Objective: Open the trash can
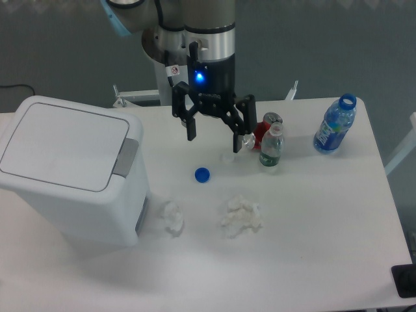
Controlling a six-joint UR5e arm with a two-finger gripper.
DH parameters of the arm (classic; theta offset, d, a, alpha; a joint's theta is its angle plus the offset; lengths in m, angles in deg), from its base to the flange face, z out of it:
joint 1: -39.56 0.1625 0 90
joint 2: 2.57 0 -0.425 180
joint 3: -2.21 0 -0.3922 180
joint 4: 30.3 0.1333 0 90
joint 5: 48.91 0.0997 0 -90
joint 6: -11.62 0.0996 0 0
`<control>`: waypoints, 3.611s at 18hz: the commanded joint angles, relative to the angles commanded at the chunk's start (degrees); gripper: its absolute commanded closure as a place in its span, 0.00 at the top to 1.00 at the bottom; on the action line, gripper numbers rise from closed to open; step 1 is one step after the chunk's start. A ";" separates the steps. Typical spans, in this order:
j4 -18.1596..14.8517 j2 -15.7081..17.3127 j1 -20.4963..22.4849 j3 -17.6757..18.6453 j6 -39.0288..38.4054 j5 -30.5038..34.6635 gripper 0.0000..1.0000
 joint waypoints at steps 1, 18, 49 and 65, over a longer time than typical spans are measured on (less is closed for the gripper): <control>0.09 -0.09 0.00 0.09 0.00 0.61 1.00; 0.18 -1.41 -0.09 -3.16 -18.53 0.97 1.00; 0.79 -3.43 -8.70 -3.08 -32.17 -6.41 1.00; 0.79 -3.60 -8.70 -2.29 -32.08 -6.50 1.00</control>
